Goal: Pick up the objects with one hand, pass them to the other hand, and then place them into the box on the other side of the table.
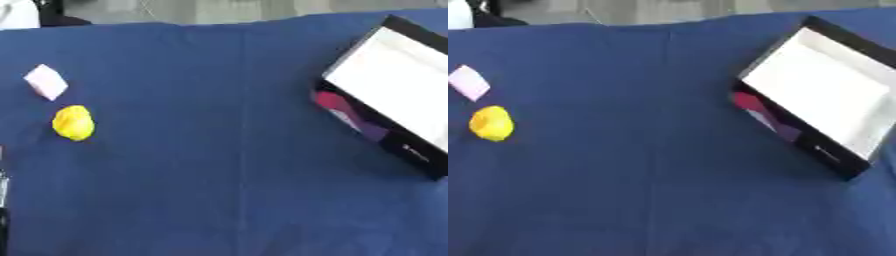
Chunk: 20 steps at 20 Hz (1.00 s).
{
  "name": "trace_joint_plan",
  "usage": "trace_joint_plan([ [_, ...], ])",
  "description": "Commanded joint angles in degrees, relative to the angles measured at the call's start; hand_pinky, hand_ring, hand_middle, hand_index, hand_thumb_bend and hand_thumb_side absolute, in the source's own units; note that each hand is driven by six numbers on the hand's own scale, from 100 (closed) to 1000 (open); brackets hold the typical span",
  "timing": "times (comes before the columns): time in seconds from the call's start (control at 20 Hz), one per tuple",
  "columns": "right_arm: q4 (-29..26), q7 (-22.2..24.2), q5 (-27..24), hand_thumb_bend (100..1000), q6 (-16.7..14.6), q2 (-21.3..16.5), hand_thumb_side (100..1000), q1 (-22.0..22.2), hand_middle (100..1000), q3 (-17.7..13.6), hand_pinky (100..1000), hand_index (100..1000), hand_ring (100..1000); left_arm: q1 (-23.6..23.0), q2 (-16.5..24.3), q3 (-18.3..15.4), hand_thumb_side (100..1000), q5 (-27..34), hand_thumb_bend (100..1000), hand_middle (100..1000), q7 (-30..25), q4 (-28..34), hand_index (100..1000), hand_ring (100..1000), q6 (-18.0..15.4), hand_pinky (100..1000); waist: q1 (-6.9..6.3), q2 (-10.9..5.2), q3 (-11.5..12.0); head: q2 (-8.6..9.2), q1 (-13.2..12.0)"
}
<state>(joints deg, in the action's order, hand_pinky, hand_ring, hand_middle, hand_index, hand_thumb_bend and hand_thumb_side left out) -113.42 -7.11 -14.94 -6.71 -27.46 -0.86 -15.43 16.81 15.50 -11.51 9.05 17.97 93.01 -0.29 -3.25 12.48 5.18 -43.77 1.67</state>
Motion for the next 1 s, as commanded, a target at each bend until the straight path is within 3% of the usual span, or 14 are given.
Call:
trace_joint_plan([
  [0.05,-1.2,0.1,0.2,100,-0.1,-1.0,575,0.2,1000,-0.6,964,1000,1000,1.1,1.1,-0.6,879,-0.3,143,804,-0.2,1.1,805,772,0.0,794,0.02,-0.08,0.3,-0.35,0.0],
  [0.35,-1.2,-0.6,-0.7,100,0.0,-1.2,575,1.0,1000,-0.9,965,1000,1000,0.3,4.6,-0.3,866,-0.7,111,804,-0.1,1.0,807,774,0.6,794,0.44,-0.57,0.4,-0.35,-1.0],
  [0.5,-1.2,-1.0,-1.2,100,-0.4,-1.8,573,1.4,1000,-1.0,964,1000,1000,-0.5,7.9,-0.1,859,-1.0,100,803,-0.2,0.9,807,775,1.0,795,0.48,-0.87,0.2,-0.35,-2.0],
  [0.55,-1.2,-1.0,-1.3,100,-0.5,-2.0,610,1.6,1000,-1.1,964,1000,1000,-0.9,9.1,0.0,856,-1.2,100,803,-0.4,0.8,807,776,1.2,795,0.46,-0.98,0.2,-0.35,-2.3],
  [0.6,-1.2,-1.1,-1.4,100,-0.6,-2.2,572,1.8,1000,-1.1,964,1000,1000,-1.2,10.5,0.1,853,-1.5,100,803,-0.5,0.6,808,776,1.4,795,0.44,-1.09,0.1,-0.35,-2.8],
  [1.0,-1.2,-1.4,-1.5,100,-1.5,-3.1,566,3.5,1000,-1.5,964,1000,1000,-1.8,21.3,1.9,798,-2.5,100,814,-3.2,-0.5,823,787,3.1,802,0.53,-1.62,-0.2,-0.35,-5.5],
])
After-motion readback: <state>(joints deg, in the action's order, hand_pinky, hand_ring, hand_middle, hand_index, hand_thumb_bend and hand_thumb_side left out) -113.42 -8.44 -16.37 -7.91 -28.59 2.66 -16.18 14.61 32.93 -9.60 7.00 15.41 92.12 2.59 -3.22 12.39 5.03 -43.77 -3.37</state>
